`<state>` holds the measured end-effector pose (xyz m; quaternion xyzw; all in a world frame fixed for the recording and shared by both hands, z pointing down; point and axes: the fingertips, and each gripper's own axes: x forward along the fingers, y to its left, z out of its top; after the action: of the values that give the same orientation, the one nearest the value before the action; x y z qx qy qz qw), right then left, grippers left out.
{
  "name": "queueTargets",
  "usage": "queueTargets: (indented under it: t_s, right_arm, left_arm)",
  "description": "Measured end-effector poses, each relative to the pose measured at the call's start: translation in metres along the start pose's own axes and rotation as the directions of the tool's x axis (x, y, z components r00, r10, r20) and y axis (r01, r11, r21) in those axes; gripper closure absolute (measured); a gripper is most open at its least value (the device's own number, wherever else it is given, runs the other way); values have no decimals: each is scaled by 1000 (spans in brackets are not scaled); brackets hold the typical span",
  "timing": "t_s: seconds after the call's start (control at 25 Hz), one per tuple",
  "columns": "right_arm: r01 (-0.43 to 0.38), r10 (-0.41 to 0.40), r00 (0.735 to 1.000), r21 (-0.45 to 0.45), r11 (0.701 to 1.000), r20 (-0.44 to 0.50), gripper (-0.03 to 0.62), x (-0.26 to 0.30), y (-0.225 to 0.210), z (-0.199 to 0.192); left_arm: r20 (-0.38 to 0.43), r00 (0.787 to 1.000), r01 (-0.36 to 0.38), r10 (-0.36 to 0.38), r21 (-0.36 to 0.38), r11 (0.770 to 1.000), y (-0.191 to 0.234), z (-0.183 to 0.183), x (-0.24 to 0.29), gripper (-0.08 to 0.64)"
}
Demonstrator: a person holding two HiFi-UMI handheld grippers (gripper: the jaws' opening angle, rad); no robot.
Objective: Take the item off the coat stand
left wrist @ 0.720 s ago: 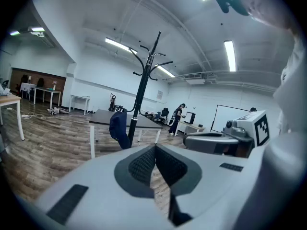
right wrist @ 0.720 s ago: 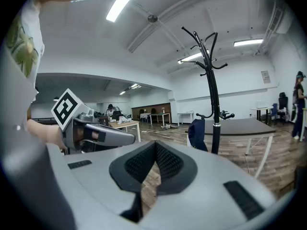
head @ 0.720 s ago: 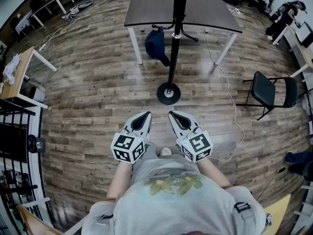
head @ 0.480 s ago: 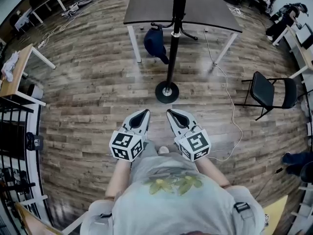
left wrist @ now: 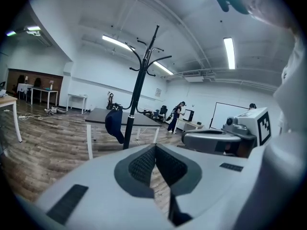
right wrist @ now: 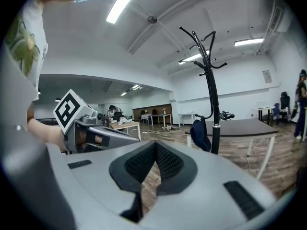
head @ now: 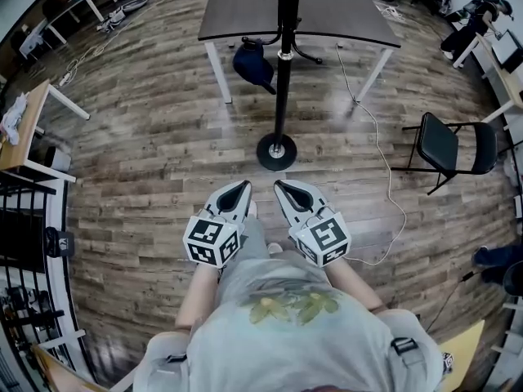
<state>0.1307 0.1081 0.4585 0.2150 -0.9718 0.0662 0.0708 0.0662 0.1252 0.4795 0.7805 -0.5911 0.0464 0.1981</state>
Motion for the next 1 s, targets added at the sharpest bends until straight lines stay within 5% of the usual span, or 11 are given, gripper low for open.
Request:
queueTargets:
  t_s: [1.0]
  right_arm:
    - [75, -75, 997, 17, 997, -9, 586, 69, -56, 6]
  left_arm:
    - [-15, 999, 51, -51, -8, 999, 67, 26, 61, 545]
